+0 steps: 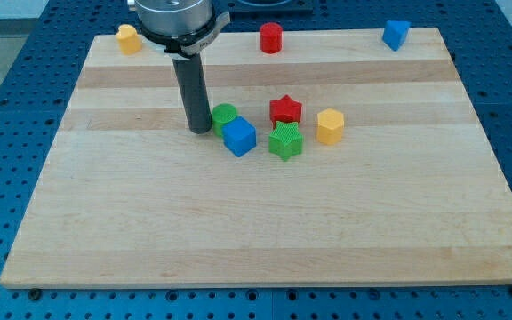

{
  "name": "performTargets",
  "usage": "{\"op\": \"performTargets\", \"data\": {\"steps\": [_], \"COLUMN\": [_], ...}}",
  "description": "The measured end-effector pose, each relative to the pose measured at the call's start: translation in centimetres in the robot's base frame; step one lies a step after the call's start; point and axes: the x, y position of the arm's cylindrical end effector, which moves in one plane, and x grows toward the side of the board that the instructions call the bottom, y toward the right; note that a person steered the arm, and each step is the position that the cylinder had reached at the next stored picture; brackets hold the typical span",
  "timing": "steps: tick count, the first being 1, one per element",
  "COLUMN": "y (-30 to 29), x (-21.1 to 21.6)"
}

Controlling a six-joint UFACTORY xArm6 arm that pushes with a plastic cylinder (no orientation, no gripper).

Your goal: Move the arm to the left side of the yellow heart

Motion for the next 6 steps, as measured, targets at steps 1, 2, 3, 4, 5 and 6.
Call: {"op": "performTargets", "data": {"steps": [1,2,3,4,5,6], "y": [-1.9,-6.9,-13.7,-19.7,-20.9,-20.4], "x": [-0.2,-3.3,-6.0,-10.4,-16.4,-21.2]}}
